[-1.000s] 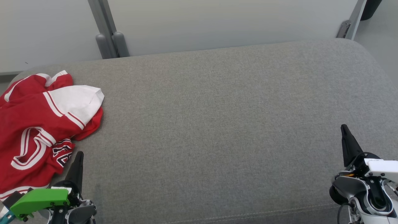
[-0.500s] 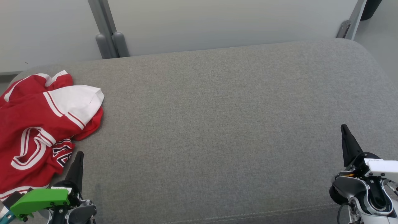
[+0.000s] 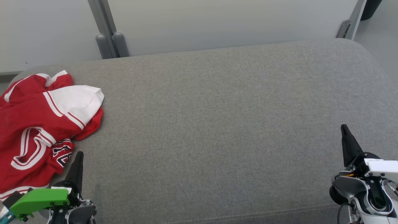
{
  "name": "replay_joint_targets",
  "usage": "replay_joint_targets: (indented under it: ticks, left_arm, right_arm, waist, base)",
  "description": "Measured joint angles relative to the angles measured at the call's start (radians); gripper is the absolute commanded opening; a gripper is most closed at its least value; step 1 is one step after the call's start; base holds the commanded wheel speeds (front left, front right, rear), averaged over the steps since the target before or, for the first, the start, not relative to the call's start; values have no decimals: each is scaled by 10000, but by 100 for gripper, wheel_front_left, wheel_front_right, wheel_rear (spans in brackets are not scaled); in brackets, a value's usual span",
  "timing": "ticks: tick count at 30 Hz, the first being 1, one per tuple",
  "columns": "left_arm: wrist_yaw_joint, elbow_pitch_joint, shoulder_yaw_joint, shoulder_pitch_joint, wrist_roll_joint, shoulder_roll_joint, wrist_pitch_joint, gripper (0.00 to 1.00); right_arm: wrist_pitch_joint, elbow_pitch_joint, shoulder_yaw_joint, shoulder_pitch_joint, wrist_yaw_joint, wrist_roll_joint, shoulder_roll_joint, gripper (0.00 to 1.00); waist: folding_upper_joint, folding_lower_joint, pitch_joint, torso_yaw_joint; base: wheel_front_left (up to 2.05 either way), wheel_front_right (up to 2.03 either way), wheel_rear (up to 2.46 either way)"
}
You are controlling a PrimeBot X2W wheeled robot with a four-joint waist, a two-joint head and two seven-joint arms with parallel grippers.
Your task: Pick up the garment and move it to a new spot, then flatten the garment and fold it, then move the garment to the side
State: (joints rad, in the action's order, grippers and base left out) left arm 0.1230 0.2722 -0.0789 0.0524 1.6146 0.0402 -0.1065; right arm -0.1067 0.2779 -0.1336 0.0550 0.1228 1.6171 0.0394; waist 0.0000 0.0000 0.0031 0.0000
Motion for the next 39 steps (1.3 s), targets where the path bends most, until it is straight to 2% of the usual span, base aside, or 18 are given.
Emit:
replay_joint_targets:
  ticks: [24, 25, 30, 39]
  left_arm:
    - [0, 0, -4, 0, 0, 0, 0, 0]
    - [0, 0, -4, 0, 0, 0, 0, 100]
    - [-10, 359, 69, -317, 0, -144, 6, 100]
    - [-12, 316, 242, -361, -88, -173, 198, 100]
  right_arm:
    - [0, 0, 0, 0, 0, 0, 0, 0]
    - [0, 0, 0, 0, 0, 0, 0, 100]
    - [4, 347, 33, -343, -12, 4, -169, 100]
    - [261, 190, 105, -395, -12, -155, -165, 100]
  waist:
    - [0, 0, 0, 0]
    - [0, 0, 0, 0]
    - [0, 0, 1, -1]
    - [0, 0, 9, 10]
  base:
    - [0, 0, 0]
    - [0, 0, 0]
    - [0, 0, 0]
    - [0, 0, 0]
